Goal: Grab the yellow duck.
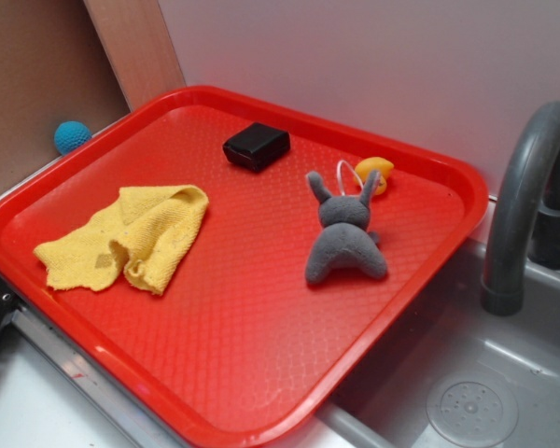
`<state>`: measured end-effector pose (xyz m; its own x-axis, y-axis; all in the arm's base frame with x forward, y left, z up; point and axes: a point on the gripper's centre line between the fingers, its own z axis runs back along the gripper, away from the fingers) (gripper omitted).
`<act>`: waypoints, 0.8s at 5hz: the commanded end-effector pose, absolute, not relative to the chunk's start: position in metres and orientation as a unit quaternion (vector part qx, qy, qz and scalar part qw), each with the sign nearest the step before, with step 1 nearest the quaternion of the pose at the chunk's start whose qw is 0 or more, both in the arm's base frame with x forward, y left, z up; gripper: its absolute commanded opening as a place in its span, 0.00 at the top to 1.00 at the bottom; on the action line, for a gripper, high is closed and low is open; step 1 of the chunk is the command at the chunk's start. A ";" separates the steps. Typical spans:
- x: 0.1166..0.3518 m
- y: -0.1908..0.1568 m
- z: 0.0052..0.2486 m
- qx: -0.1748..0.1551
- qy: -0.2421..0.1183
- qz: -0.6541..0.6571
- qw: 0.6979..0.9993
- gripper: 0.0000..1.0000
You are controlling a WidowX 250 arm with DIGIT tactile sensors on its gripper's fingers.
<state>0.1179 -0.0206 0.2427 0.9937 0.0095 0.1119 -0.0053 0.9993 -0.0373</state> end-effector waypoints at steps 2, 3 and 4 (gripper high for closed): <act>0.138 -0.028 0.241 -0.032 -0.063 0.000 0.997 0.00; 0.162 -0.036 0.242 -0.044 -0.094 0.013 0.995 0.00; 0.187 -0.050 0.232 -0.038 -0.116 0.015 0.992 0.00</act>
<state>0.1841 -0.0505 0.2179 0.9829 0.0347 0.1808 -0.0231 0.9975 -0.0661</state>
